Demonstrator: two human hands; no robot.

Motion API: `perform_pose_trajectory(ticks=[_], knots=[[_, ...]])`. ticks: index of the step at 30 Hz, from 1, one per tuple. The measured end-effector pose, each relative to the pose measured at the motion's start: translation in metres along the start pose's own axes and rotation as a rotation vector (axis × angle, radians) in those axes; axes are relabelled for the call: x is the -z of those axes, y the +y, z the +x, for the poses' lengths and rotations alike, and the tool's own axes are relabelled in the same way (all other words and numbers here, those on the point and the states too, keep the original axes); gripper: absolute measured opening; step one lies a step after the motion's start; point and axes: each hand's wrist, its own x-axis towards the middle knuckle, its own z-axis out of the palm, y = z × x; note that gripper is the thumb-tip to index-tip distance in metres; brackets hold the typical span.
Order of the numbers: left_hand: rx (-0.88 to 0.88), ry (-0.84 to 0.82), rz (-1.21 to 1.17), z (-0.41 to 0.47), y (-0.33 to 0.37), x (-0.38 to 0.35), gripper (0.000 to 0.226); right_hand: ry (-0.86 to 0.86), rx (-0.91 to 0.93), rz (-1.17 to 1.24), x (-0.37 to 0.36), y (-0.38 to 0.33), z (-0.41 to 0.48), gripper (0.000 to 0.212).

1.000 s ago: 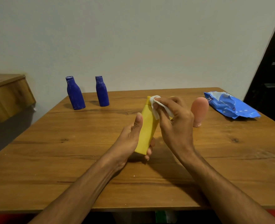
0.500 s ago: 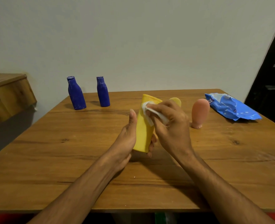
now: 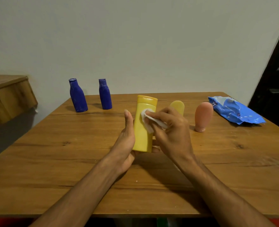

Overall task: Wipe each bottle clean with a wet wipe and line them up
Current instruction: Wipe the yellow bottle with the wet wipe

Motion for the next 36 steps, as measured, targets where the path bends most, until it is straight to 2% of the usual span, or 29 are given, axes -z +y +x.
perform_pose_trajectory(ticks=[4, 8, 12, 14, 18, 23, 36], knots=[[0.024, 0.030, -0.058, 0.000, 0.001, 0.003, 0.079, -0.100, -0.005, 0.020, 0.000, -0.004, -0.002, 0.022], [0.039, 0.105, -0.077, 0.004, 0.000, 0.004, 0.094, -0.053, -0.039, 0.033, -0.001, -0.005, 0.000, 0.019], [0.027, 0.115, -0.051, 0.005, 0.000, 0.006, 0.087, -0.125, -0.071, 0.044, 0.000, -0.007, -0.001, 0.016], [0.005, 0.086, 0.005, 0.004, 0.000, 0.006, 0.085, -0.093, -0.093, 0.049, 0.000, -0.006, -0.001, 0.017], [-0.035, -0.004, 0.081, -0.003, -0.001, 0.000, 0.065, 0.055, -0.103, 0.046, 0.004, -0.002, 0.002, 0.018], [-0.062, -0.090, 0.114, -0.006, -0.003, -0.001, 0.070, 0.161, -0.095, 0.079, 0.006, 0.000, 0.007, 0.022], [-0.073, -0.135, 0.206, -0.006, -0.004, 0.002, 0.070, 0.158, -0.034, 0.053, 0.005, 0.000, 0.007, 0.024]])
